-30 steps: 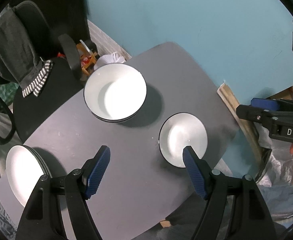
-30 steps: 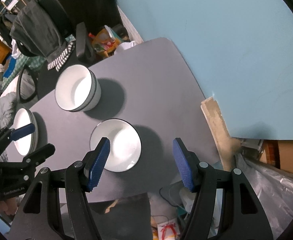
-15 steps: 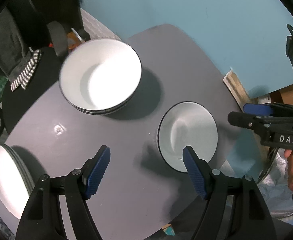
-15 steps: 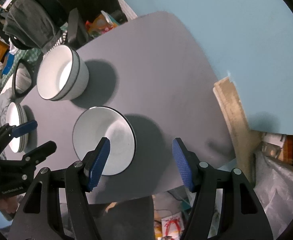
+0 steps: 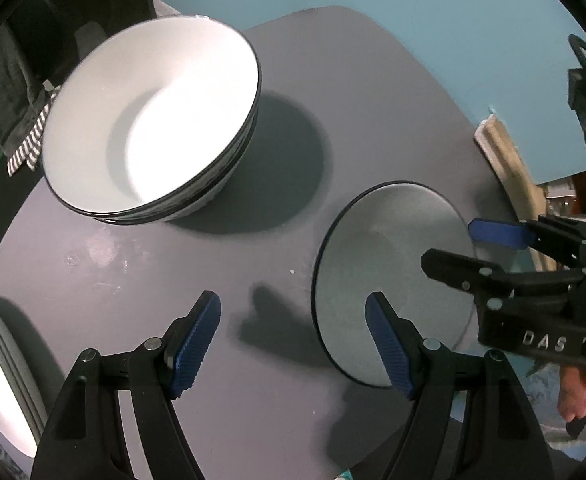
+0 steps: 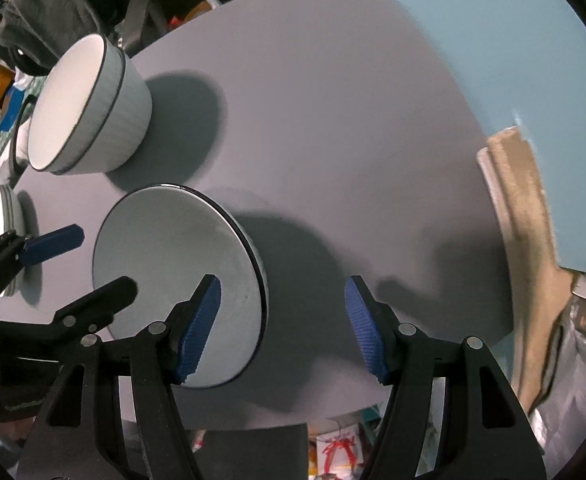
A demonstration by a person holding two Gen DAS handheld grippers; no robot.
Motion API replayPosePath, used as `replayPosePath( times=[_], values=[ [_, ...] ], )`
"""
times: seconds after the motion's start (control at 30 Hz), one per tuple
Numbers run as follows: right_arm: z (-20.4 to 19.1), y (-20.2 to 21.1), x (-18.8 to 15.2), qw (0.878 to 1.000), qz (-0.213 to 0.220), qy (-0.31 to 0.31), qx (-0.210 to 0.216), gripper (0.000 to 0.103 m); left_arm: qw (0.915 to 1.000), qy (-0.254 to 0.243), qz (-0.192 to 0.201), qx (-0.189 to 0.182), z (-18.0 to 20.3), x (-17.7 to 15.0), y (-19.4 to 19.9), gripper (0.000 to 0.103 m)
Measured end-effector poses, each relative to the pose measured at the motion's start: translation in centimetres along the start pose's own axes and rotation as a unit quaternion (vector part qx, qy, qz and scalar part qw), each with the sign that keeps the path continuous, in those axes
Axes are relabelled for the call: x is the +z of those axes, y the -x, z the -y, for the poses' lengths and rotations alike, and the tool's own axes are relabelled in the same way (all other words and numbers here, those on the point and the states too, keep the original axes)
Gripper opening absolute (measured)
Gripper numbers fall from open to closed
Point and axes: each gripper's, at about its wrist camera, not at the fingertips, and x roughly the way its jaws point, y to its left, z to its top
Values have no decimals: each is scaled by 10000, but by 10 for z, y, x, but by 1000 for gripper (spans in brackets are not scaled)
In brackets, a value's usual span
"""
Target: Organize plates and bowls
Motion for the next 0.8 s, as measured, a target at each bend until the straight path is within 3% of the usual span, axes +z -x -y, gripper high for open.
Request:
replayPosePath(
  times=[0.27, 0.4, 0.57, 0.67, 0.73, 0.8],
  values=[
    [-1, -14, -1, 10000, 54, 30, 6, 64, 9999, 141, 43, -32, 0, 0, -4, 76],
    [0, -15, -2, 9999, 68, 55, 71, 63, 9997, 220, -19, -92, -1, -1, -7, 64],
    [-3, -10, -10, 9998, 64, 103, 174, 44, 9991, 349, -121, -191, -3, -3, -11, 51],
    [-7, -8, -11, 9997, 60, 119, 193, 38, 9988, 396, -160, -222, -6, -4, -13, 40],
    [-9, -8, -14, 9997, 46, 127, 218, 32, 9986, 430, -211, -234, -8, -4, -14, 27],
    [-9, -7, -15, 9996, 28, 121, 235, 27, 9982, 463, -256, -267, -5, -5, -17, 25]
  ],
)
